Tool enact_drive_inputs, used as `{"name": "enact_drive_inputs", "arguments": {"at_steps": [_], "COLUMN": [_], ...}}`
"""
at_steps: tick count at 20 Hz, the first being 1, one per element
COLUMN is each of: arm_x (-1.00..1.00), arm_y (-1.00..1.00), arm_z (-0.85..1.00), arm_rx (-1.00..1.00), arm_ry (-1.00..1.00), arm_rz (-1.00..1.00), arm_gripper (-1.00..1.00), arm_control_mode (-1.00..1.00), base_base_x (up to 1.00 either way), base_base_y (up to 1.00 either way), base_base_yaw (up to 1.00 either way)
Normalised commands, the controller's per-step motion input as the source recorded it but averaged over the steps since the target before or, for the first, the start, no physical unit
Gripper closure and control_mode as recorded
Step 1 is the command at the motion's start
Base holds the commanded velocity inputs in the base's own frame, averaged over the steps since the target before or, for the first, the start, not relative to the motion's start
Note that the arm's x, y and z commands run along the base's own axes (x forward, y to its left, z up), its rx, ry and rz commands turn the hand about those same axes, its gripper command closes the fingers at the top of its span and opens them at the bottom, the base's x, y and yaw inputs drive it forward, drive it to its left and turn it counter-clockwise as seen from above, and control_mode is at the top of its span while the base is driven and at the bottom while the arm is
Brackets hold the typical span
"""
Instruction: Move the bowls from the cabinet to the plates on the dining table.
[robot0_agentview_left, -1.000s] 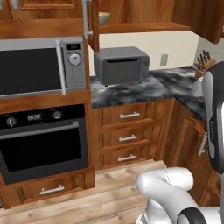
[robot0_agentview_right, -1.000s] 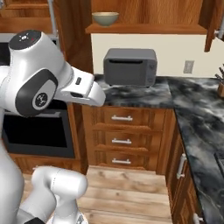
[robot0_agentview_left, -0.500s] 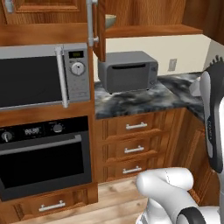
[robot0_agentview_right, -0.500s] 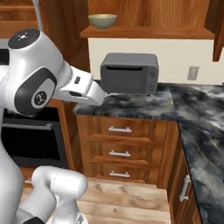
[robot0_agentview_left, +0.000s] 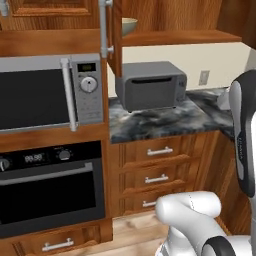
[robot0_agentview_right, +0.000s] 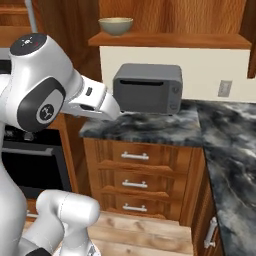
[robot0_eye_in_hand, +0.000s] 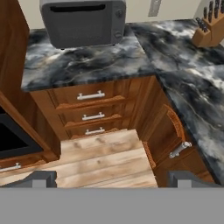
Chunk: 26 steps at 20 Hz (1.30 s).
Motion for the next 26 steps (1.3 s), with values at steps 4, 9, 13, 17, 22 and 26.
{"name": "enact_drive_inputs", "arguments": {"at_steps": [4,9,13,17,22,26], "arm_x": [0.0,0.0,0.0,0.0,0.0,0.0], "arm_y": [0.0,0.0,0.0,0.0,0.0,0.0], "arm_z": [0.0,0.0,0.0,0.0,0.0,0.0], "arm_rx": [0.0,0.0,0.0,0.0,0.0,0.0], "arm_ry": [0.0,0.0,0.0,0.0,0.0,0.0], "arm_rz": [0.0,0.0,0.0,0.0,0.0,0.0], "arm_gripper": [-1.0,-1.0,-1.0,-1.0,-1.0,-1.0], "arm_control_mode": [1.0,1.0,1.0,1.0,1.0,1.0], "base_base_x": [0.28,0.17,0.16,0.42,0.46,0.27], "base_base_y": [-0.17,-0.18,-0.21,-0.15,-0.19,-0.27], "base_base_yaw": [0.15,0.17,0.16,0.12,0.09,0.1]}}
